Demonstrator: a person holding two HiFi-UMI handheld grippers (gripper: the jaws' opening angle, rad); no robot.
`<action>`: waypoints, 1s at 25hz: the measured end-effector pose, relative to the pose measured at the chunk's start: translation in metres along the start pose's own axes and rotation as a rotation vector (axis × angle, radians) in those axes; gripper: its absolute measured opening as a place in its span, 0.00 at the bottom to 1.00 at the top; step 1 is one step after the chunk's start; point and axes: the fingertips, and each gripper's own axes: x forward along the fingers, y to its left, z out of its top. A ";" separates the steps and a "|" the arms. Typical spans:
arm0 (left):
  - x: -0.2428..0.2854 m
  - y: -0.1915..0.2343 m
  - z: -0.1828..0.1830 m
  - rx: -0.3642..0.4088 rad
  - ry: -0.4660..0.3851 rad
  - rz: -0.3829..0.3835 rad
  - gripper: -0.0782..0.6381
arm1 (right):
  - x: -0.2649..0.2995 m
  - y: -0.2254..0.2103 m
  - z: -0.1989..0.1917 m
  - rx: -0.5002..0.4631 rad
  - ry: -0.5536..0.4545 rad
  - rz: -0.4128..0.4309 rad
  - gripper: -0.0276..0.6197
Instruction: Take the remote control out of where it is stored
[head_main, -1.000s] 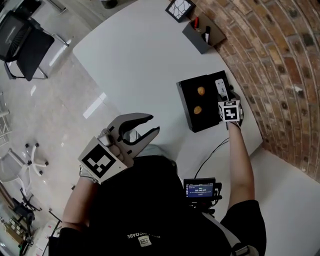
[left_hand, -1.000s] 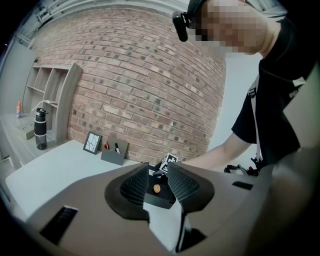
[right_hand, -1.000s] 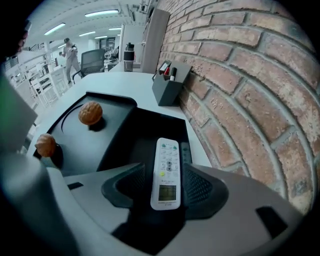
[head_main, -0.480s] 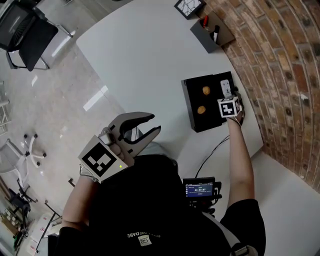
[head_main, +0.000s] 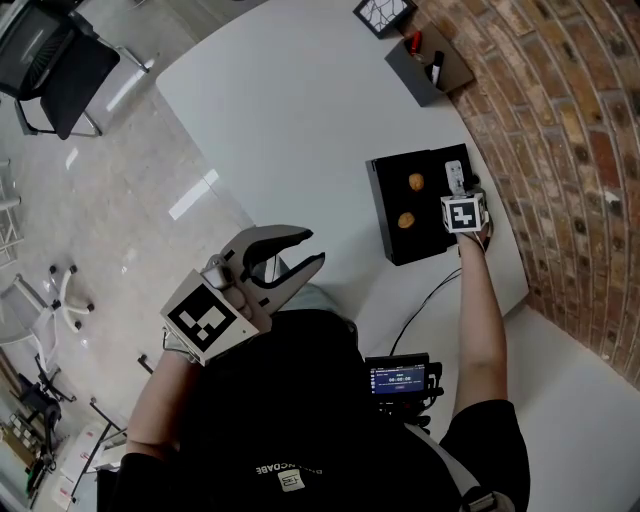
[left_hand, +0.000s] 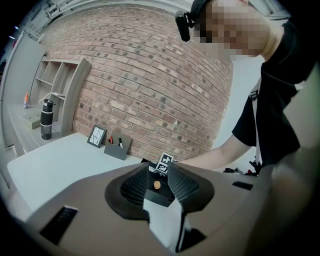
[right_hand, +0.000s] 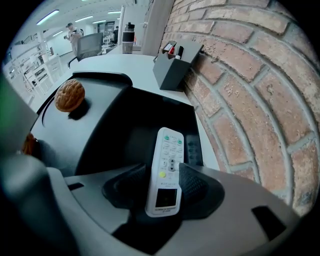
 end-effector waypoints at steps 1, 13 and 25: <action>0.001 0.000 -0.001 -0.002 0.001 -0.001 0.24 | 0.001 -0.001 0.000 0.000 -0.010 0.000 0.36; -0.001 -0.002 -0.003 -0.011 -0.006 0.007 0.24 | -0.004 -0.008 0.004 0.007 -0.058 -0.037 0.24; -0.004 -0.007 -0.004 -0.011 -0.012 0.006 0.24 | -0.014 -0.007 0.008 0.043 -0.123 -0.021 0.17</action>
